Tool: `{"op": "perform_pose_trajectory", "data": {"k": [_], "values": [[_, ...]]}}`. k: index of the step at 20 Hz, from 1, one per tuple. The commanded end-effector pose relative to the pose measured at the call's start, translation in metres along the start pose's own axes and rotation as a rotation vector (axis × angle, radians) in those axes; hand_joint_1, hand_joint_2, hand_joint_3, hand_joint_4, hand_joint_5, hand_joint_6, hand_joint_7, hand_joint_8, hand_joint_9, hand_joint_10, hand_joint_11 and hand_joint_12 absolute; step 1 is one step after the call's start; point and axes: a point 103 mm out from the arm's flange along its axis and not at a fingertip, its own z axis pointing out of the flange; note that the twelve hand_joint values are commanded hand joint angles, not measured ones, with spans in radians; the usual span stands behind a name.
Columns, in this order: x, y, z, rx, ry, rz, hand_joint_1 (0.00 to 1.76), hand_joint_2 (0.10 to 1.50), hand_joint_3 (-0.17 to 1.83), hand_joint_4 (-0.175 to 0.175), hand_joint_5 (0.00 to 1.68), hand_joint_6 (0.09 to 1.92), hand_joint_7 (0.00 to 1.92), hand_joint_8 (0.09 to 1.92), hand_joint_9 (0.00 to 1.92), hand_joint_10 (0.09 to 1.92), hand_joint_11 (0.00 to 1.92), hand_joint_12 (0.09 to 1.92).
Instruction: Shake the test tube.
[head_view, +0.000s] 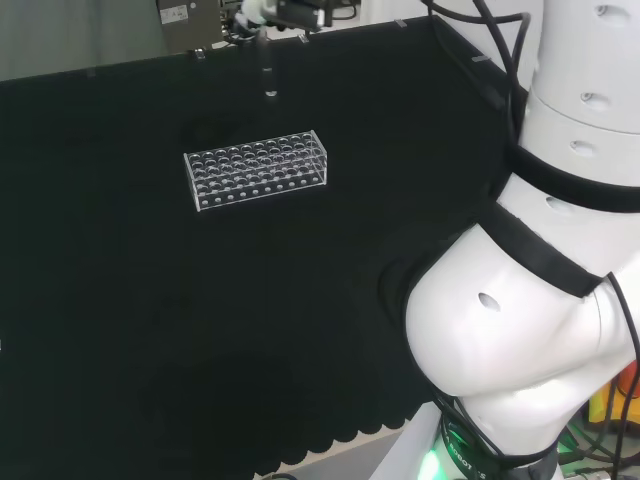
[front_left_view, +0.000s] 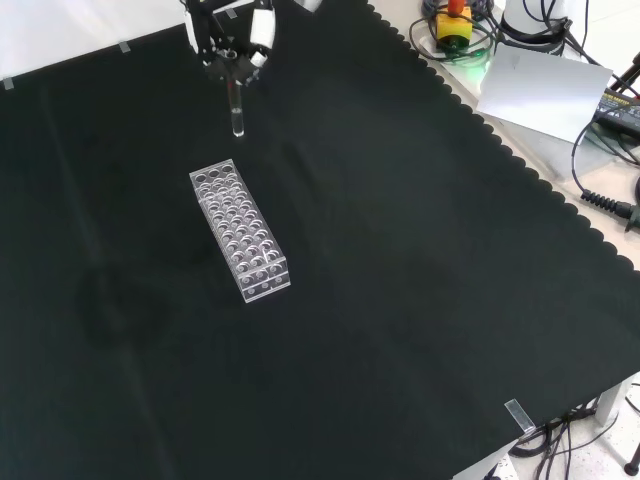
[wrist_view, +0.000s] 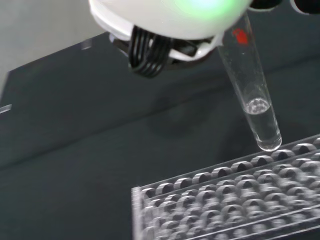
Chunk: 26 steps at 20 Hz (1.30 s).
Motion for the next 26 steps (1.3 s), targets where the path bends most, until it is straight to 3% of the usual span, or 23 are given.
{"op": "perform_pose_trajectory", "data": {"k": [1, 6, 12, 16, 26], "values": [[-0.071, -0.003, -0.018, -0.037, -0.038, 0.127, 1.23, 0.62, 0.64, -0.175, 1.42, 0.37, 1.82, 0.34, 1.74, 0.27, 1.31, 0.9], [-0.108, -0.006, -0.034, -0.068, -0.063, 0.201, 1.23, 0.62, 0.64, -0.175, 1.42, 0.37, 1.82, 0.34, 1.74, 0.27, 1.31, 0.9], [-0.113, -0.005, -0.042, -0.087, -0.063, 0.211, 1.23, 0.62, 0.64, -0.175, 1.42, 0.37, 1.83, 0.34, 1.74, 0.27, 1.31, 0.9], [-0.092, -0.002, -0.032, -0.069, -0.044, 0.177, 1.23, 0.62, 0.64, -0.175, 1.42, 0.37, 1.83, 0.34, 1.74, 0.27, 1.3, 0.9], [-0.01, 0.009, 0.002, -0.012, 0.038, 0.037, 1.23, 0.62, 0.64, -0.175, 1.42, 0.37, 1.83, 0.34, 1.74, 0.27, 1.3, 0.9]]}}
